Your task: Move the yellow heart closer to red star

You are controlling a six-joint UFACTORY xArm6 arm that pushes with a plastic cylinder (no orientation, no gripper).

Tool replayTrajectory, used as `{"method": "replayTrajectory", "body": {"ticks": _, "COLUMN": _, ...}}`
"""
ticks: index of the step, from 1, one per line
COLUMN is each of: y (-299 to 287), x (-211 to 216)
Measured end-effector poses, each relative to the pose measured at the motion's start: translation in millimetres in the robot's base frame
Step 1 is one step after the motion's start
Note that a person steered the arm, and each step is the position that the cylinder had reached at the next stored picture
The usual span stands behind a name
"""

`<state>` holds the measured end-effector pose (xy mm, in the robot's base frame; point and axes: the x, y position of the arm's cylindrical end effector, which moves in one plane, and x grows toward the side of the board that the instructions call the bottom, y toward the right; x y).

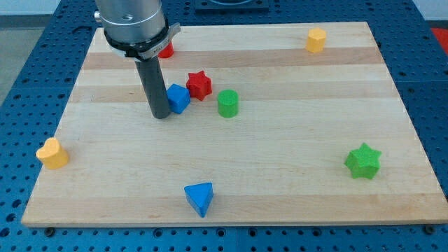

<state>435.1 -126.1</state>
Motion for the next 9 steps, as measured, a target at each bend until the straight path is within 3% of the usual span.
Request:
{"method": "replayTrajectory", "body": {"ticks": 1, "y": -34.0, "x": 21.1}}
{"method": "replayTrajectory", "body": {"ticks": 3, "y": -175.5, "x": 26.0}}
{"method": "replayTrajectory", "body": {"ticks": 4, "y": -178.9, "x": 27.3}}
{"method": "replayTrajectory", "body": {"ticks": 6, "y": -178.4, "x": 96.5}}
{"method": "replayTrajectory", "body": {"ticks": 7, "y": -173.7, "x": 97.9}}
{"method": "replayTrajectory", "body": {"ticks": 8, "y": -163.5, "x": 141.7}}
{"method": "replayTrajectory", "body": {"ticks": 9, "y": -160.3, "x": 143.1}}
